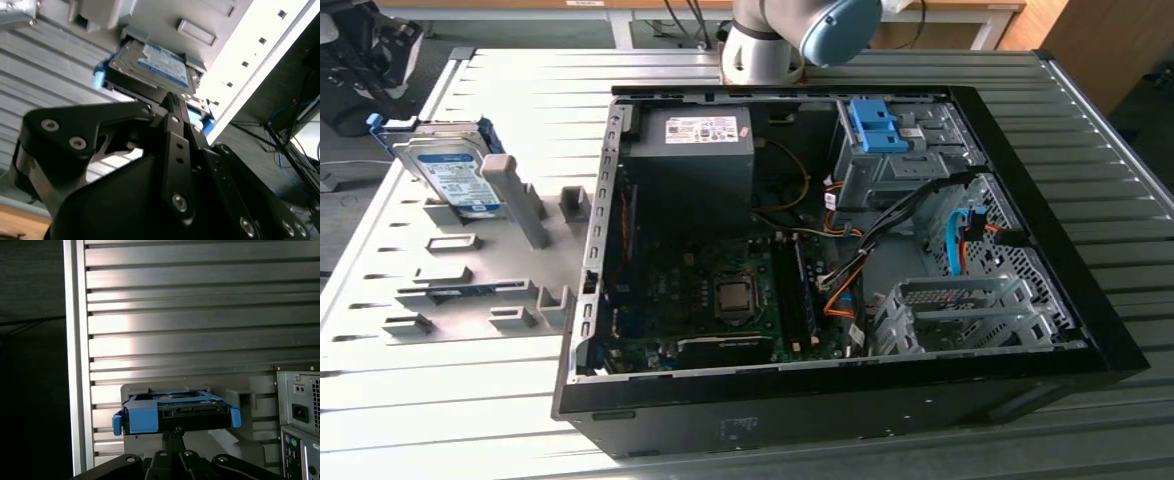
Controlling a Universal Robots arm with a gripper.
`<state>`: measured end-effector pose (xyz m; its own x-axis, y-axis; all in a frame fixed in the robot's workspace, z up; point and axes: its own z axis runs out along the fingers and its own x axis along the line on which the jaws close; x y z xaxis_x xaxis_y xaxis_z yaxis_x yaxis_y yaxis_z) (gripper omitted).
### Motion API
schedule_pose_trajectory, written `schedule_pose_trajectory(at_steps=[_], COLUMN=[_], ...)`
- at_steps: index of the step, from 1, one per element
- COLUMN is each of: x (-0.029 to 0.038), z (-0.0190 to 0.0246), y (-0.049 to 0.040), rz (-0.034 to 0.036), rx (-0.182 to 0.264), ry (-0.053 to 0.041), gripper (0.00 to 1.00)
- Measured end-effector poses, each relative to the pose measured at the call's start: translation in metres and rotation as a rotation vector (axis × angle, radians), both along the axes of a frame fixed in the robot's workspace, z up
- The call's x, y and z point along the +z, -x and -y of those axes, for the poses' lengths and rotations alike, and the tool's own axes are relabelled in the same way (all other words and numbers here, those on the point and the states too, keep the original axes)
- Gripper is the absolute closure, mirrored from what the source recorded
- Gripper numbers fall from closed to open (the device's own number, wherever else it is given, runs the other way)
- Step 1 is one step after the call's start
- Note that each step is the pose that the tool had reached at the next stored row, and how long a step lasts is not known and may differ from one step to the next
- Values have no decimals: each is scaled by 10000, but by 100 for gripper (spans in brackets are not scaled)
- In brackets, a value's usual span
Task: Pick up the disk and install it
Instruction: 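Reach for the disk, then pick up the disk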
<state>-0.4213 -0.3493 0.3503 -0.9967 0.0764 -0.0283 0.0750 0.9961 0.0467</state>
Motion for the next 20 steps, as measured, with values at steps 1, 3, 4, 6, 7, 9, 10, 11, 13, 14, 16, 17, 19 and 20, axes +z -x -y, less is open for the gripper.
schedule_pose_trajectory(at_steps=[1,3,4,6,7,9,10,11,13,14,16,17,19,20], x=[0,0,0,0,0,0,0,1,0,0,0,0,1,0], z=[0,0,0,0,0,0,0,0,0,0,0,0,-1,0], y=[23,26,26,31,31,32,32,32,33,34,34,34,35,35], rz=[-1,0,-1,-1,0,-1,0,-1,-1,-1,0,0,-1,-1], rx=[0,2,2,2,1,1,1,1,1,1,7,30,298,495], ry=[1,0,1,0,0,0,1,0,0,1,0,0,1,1], gripper=[89,89,89,89,89,89,89,89,89,89,89,89,89,89])
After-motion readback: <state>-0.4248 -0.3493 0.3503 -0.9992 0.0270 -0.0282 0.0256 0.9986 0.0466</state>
